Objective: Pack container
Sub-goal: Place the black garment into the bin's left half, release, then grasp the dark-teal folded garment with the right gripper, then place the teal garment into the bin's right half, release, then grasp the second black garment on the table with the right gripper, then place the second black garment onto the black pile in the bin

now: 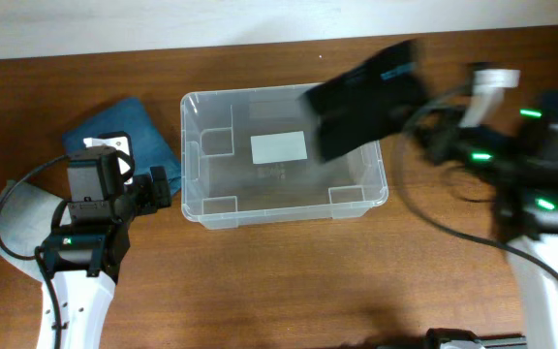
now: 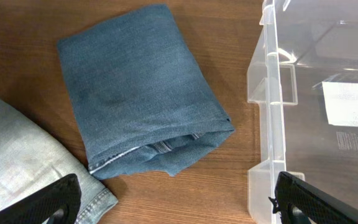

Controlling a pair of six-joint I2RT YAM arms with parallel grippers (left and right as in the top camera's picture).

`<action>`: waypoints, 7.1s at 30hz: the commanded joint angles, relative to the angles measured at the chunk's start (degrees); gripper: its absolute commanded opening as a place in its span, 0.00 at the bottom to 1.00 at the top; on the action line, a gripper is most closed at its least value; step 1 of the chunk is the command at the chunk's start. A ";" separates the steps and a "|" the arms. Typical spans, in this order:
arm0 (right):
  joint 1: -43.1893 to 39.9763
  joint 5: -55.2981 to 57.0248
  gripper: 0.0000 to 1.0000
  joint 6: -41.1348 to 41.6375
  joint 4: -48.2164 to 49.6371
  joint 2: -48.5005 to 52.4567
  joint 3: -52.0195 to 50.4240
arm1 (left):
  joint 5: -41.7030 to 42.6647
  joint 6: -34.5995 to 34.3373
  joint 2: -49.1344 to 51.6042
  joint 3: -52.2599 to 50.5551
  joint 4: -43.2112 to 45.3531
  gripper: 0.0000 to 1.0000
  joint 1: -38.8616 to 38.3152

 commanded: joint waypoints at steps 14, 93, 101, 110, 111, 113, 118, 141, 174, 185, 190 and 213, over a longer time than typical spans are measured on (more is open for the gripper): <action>27.91 12.57 0.04 -14.84 -2.43 30.14 8.00 | -0.66 -0.50 -0.07 1.31 -1.40 1.00 -0.13; -57.83 9.79 0.04 -3.89 5.77 24.63 -17.84 | -0.61 -0.50 0.15 1.31 -1.38 1.00 -0.13; -41.53 7.72 0.04 -6.82 -22.23 7.32 -1.27 | -0.63 -0.50 0.15 1.31 -1.11 1.00 -0.13; -4.74 18.14 0.04 -8.02 -23.37 1.77 4.39 | -0.63 -0.50 0.15 1.31 -1.16 0.99 -0.13; -0.92 20.28 0.04 -9.11 -23.37 2.97 4.39 | -0.63 -0.50 0.15 1.31 -1.16 0.99 -0.13; 5.35 24.06 0.04 -10.73 -23.34 5.92 4.39 | -0.63 -0.50 0.15 1.31 -1.16 0.99 -0.13; 15.04 30.14 0.04 -12.02 -22.60 17.68 4.39 | -0.61 -0.50 0.15 1.31 -1.16 0.99 -0.13; 15.85 42.99 0.99 -14.23 -37.24 27.56 36.37 | -0.63 -0.50 0.15 1.31 -1.18 0.99 -0.13; -35.28 24.24 0.99 -0.17 10.36 30.95 -18.36 | -0.61 -0.50 0.15 1.31 -1.16 0.99 -0.13; -34.91 23.39 0.32 0.81 18.73 38.25 -18.47 | -0.59 -0.52 0.15 1.31 -1.18 0.99 -0.13; -34.91 17.66 0.04 0.79 18.88 37.64 -17.14 | -0.61 -0.50 0.15 1.31 -1.18 0.99 -0.13; -4.46 12.33 0.04 -4.42 -8.44 5.92 9.81 | -0.63 -0.50 0.13 1.31 -1.16 0.99 -0.13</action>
